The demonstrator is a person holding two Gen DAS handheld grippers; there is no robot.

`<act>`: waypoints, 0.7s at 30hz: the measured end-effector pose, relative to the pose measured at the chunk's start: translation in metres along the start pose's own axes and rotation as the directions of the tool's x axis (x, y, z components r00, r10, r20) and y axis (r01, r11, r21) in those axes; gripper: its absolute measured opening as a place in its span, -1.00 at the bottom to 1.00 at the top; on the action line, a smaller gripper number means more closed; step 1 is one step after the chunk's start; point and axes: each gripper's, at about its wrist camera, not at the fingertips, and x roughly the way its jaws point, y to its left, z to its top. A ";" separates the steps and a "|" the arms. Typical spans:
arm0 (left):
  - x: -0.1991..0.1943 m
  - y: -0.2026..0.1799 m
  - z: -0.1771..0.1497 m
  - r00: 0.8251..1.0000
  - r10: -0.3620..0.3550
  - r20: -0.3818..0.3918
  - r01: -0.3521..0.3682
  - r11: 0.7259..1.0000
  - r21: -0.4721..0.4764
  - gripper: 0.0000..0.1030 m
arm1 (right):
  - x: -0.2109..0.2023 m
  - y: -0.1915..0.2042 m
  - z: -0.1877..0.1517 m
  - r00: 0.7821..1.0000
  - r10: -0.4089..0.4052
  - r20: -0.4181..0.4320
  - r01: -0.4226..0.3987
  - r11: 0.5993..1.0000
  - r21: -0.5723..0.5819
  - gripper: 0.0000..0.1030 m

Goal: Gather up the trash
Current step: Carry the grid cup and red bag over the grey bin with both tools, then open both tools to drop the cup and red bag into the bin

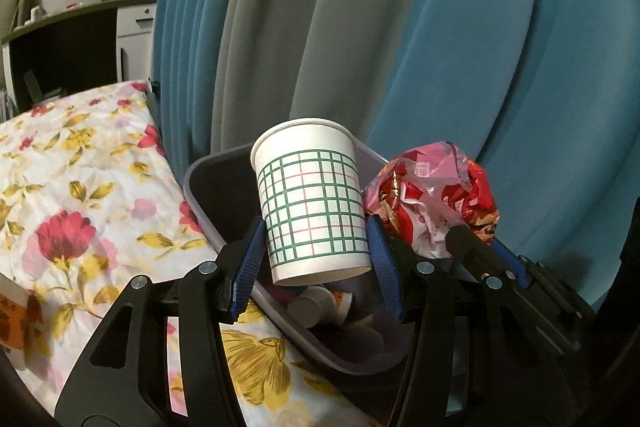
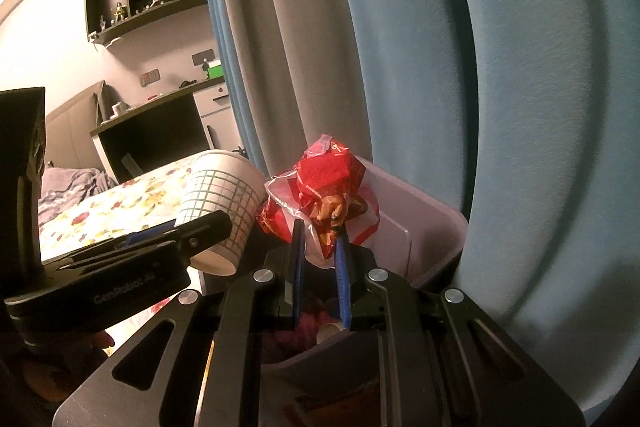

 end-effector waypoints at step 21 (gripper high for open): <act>0.023 0.018 -0.003 0.995 -0.085 -0.056 0.080 0.993 -0.089 0.03 | 0.025 0.000 0.009 0.999 -0.023 -0.047 0.023 1.000 -0.002 -0.66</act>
